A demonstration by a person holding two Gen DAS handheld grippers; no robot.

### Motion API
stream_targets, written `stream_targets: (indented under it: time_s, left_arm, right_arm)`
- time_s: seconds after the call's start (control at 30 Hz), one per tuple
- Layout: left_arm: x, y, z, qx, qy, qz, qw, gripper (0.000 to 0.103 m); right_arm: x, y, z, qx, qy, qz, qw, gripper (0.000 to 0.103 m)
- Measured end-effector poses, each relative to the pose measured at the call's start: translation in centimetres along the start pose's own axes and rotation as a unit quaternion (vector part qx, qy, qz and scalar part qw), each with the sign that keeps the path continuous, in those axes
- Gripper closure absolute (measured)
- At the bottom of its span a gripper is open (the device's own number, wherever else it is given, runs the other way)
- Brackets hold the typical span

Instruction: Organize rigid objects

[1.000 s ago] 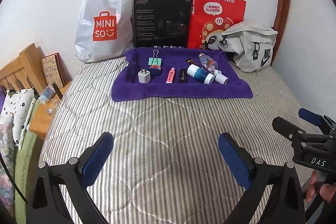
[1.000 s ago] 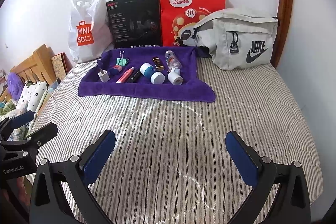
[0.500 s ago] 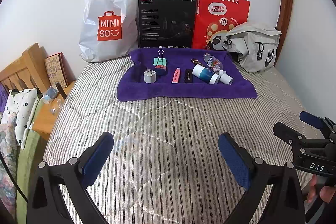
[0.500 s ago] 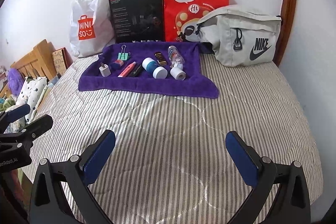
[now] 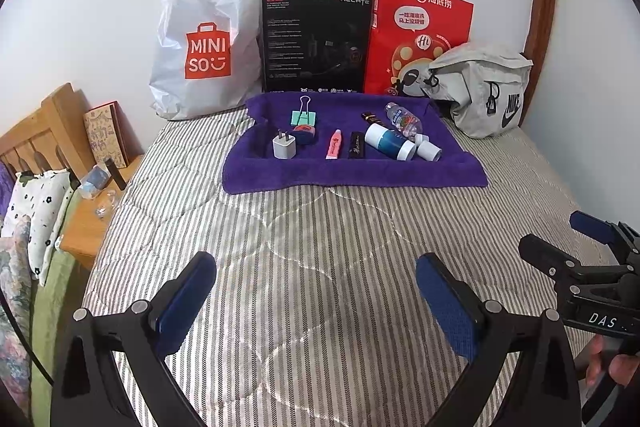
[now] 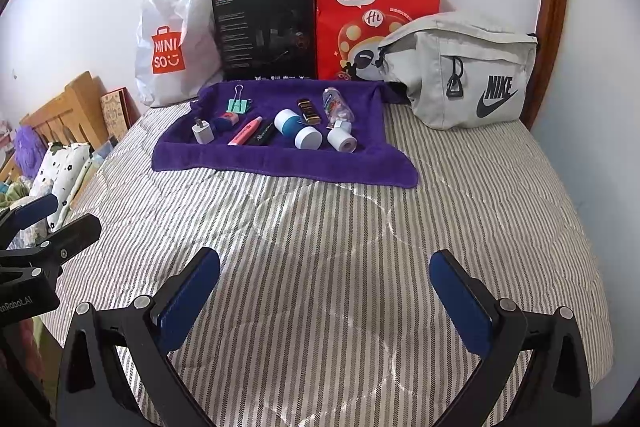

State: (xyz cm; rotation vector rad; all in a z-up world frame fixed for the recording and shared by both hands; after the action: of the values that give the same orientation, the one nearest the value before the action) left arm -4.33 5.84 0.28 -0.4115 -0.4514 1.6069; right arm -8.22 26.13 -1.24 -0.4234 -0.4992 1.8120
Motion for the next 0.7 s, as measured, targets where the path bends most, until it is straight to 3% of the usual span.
stream_targets:
  time_s: [0.7]
  left_arm:
    - [0.34,-0.37,0.04,0.0,-0.002,-0.002,1.0,0.002]
  right_arm:
    - [0.1,-0.35,0.06,0.002,0.001,-0.001,1.0,0.0]
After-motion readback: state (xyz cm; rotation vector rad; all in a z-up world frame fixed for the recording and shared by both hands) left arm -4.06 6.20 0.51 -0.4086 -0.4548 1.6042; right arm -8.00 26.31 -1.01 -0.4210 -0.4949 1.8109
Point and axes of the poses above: each gripper's, at about its wrist camera, not at the fingertips, and y roughly the way its jaws point, x to its right, z to its top, the point moved 4 cm from there along y, roughly the way its jaws point, and after that the axes turned 14 degrees about x, right-handed, at the moved point
